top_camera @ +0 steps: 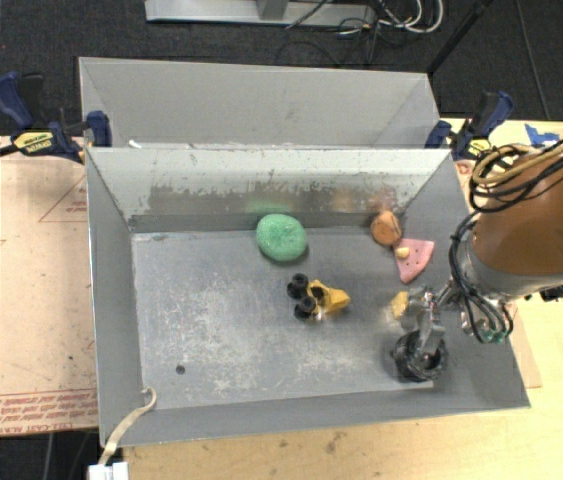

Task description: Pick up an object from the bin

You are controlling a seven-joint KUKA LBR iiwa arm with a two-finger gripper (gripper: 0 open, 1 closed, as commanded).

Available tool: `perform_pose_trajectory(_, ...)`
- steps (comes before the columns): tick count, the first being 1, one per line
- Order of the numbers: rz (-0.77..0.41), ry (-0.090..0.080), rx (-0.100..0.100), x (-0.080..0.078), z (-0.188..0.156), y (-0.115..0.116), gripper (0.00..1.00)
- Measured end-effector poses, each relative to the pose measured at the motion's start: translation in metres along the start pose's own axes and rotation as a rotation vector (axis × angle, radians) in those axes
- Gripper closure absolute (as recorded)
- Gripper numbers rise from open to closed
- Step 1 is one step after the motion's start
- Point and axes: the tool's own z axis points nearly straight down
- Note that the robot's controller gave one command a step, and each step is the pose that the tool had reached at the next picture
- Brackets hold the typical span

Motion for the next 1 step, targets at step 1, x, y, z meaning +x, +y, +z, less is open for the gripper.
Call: perform_pose_trajectory(1, 0.002, -0.02, 0.003, -0.0155, -0.0144, -0.0058, 1.0)
